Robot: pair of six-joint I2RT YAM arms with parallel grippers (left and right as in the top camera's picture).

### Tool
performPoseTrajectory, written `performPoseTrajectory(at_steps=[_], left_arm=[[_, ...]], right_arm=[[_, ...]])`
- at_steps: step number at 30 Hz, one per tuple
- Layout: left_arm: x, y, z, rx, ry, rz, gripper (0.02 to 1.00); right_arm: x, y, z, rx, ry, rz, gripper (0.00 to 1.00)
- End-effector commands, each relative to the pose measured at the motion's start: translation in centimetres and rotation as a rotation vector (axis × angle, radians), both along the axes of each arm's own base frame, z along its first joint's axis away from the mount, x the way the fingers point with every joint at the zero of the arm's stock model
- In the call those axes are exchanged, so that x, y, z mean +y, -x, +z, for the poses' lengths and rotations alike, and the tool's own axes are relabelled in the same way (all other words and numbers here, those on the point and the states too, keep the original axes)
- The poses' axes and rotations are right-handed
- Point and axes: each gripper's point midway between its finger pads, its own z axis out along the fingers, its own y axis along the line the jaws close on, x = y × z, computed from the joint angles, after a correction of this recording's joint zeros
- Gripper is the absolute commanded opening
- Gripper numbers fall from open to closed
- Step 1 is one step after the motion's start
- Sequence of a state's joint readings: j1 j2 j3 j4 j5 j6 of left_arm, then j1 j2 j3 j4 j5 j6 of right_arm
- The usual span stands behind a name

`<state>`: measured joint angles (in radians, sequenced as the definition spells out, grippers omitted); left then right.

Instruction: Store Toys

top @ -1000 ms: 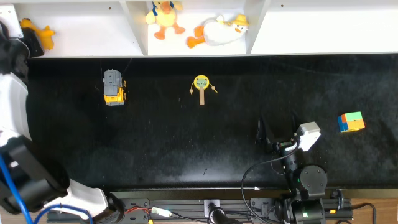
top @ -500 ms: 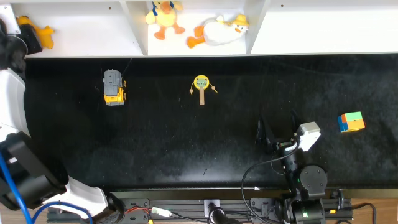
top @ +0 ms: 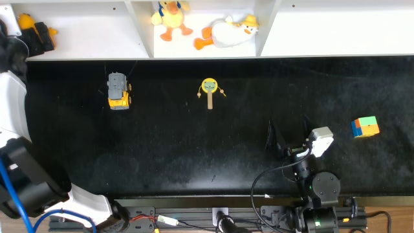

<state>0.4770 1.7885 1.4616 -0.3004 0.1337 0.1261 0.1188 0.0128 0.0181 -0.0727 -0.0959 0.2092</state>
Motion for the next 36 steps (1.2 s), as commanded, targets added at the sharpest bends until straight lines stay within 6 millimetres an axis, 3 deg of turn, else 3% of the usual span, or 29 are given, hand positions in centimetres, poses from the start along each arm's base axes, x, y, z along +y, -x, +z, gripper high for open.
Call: performPoseTrajectory(at_steps=[1, 5, 10, 14, 20, 27, 31, 36], left_arm=[[-0.2, -0.1, 1.4, -0.014, -0.009, 0.002, 0.998], [-1.0, 1.5, 3.1, -0.004, -0.007, 0.006, 0.998], [-1.7, 5.4, 6.1, 0.03, -0.032, 0.058, 0.998], [-3.4, 8.8, 8.6, 0.042, -0.026, 0.057, 0.998], [-7.4, 14.4, 8.9, 0.134, 0.044, 0.046, 0.998], [-14.1, 16.7, 4.7, 0.215, 0.073, -0.098, 0.998], [-17.8, 16.6, 0.7, 0.237, 0.102, -0.163, 0.998], [-20.6, 16.4, -4.8, 0.29, 0.11, -0.219, 0.998]], right_arm=[[-0.1, 0.0, -0.4, 0.004, -0.004, -0.007, 0.993], [-0.1, -0.1, -0.4, 0.004, -0.004, -0.007, 0.996], [-0.1, -0.1, -0.4, 0.004, -0.004, -0.007, 0.996], [-0.1, -0.1, -0.4, 0.004, -0.004, -0.007, 0.993], [-0.1, -0.1, -0.4, 0.004, -0.004, -0.007, 0.996], [-0.1, 0.0, -0.4, 0.004, -0.004, -0.007, 1.0], [-0.1, -0.1, -0.4, 0.004, -0.004, -0.007, 0.996], [-0.1, -0.1, -0.4, 0.004, -0.004, -0.007, 0.996]])
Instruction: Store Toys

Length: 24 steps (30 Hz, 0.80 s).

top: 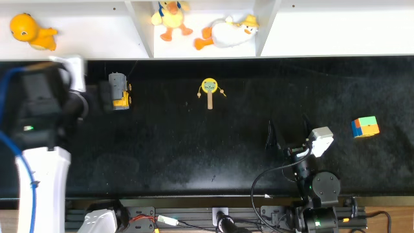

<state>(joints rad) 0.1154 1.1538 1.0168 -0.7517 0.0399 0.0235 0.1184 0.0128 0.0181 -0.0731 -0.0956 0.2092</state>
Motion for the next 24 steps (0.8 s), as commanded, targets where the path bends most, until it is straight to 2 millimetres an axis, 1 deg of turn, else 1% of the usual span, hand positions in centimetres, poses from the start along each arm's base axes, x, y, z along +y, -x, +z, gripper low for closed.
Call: performPoseTrajectory(at_steps=[1, 4, 6, 10, 14, 17, 22, 24], left_arm=[[-2.1, 0.4, -4.3, 0.045, 0.019, -0.021, 0.998], [-3.8, 0.2, -6.4, 0.067, 0.006, -0.069, 0.998], [-4.3, 0.1, -7.5, 0.081, -0.019, -0.083, 0.998], [-3.7, 0.0, -9.7, 0.145, -0.062, -0.042, 0.998], [-3.7, -0.5, -11.7, 0.189, -0.065, -0.043, 0.998], [-3.8, -1.3, -12.6, 0.187, -0.06, -0.035, 0.998], [-3.7, -2.6, -12.7, 0.152, -0.053, -0.022, 0.998], [-3.5, -2.7, -13.2, 0.157, -0.059, -0.013, 0.998]], right_arm=[[0.0, 0.0, -0.4, 0.004, -0.004, -0.006, 0.993], [0.0, 0.0, -0.4, 0.004, -0.004, -0.006, 0.993], [0.0, 0.0, -0.4, 0.004, -0.004, -0.006, 0.998], [0.0, 0.0, -0.4, 0.004, -0.004, -0.006, 0.998], [0.0, 0.0, -0.4, 0.004, -0.004, -0.005, 0.998], [0.0, 0.0, -0.4, 0.004, -0.004, -0.006, 0.996], [0.0, 0.0, -0.4, 0.004, -0.004, -0.006, 0.993], [0.0, 0.0, -0.4, 0.004, -0.004, -0.006, 0.993]])
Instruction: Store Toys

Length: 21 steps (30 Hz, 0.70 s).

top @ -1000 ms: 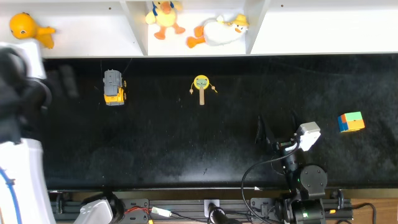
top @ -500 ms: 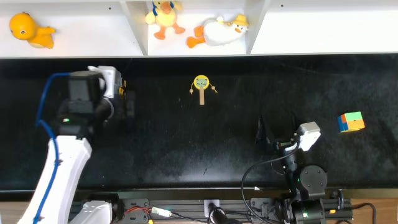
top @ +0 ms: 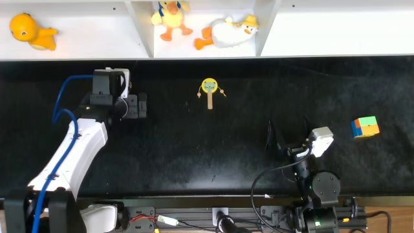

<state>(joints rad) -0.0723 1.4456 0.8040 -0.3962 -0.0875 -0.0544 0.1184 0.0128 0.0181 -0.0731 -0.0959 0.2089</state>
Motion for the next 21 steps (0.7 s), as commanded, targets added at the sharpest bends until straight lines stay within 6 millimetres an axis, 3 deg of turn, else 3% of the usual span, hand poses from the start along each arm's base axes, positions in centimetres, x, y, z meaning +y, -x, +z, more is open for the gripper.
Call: performPoseTrajectory(at_steps=[1, 8, 13, 21], left_arm=[[0.7, -0.1, -1.0, 0.016, -0.005, 0.042, 0.998], [0.8, 0.1, -0.9, 0.02, -0.005, 0.045, 0.998], [1.8, 0.6, 0.5, -0.002, -0.051, 0.073, 0.998], [3.7, -1.1, 1.3, -0.077, -0.066, 0.131, 0.998]], right_arm=[[0.0, 0.0, -0.4, 0.004, -0.004, -0.006, 0.998], [-0.1, 0.0, -0.4, 0.004, -0.004, -0.006, 0.998], [-0.1, 0.0, -0.4, 0.004, -0.004, -0.006, 0.993], [-0.1, 0.0, -0.4, 0.004, -0.004, -0.006, 0.996]])
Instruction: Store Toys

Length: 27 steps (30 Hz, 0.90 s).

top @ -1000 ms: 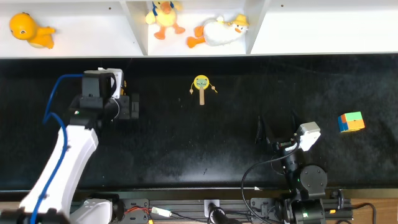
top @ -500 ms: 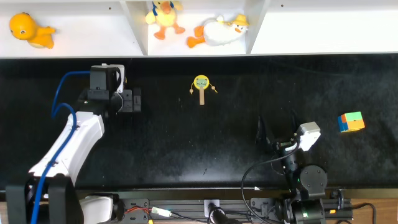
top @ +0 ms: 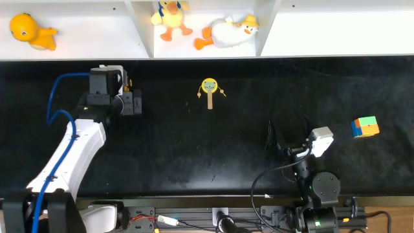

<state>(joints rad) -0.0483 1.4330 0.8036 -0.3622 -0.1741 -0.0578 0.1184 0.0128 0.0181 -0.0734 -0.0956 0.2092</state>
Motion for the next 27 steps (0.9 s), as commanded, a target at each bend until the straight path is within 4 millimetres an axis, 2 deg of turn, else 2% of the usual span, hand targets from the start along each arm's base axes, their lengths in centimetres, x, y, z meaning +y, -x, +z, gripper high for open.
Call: performPoseTrajectory(at_steps=[1, 8, 19, 23, 27], left_arm=[[1.5, -0.6, 0.2, -0.035, 0.02, 0.057, 0.998], [0.6, -2.5, -1.0, -0.06, 0.103, -0.028, 0.998], [0.6, -2.7, -2.8, -0.027, 0.104, -0.027, 0.998], [0.7, -2.7, -3.0, -0.024, 0.099, -0.028, 0.932], [0.8, -2.7, -3.1, -0.021, 0.094, -0.023, 0.759]], right_arm=[[0.0, 0.0, -0.4, 0.003, -0.004, -0.005, 0.996], [0.0, 0.0, -0.4, 0.003, -0.004, -0.006, 0.996], [0.0, 0.0, -0.4, 0.003, -0.004, -0.006, 0.996], [0.0, 0.0, -0.4, 0.003, -0.004, -0.006, 0.996], [0.0, 0.0, -0.4, 0.003, -0.004, -0.006, 0.993]])
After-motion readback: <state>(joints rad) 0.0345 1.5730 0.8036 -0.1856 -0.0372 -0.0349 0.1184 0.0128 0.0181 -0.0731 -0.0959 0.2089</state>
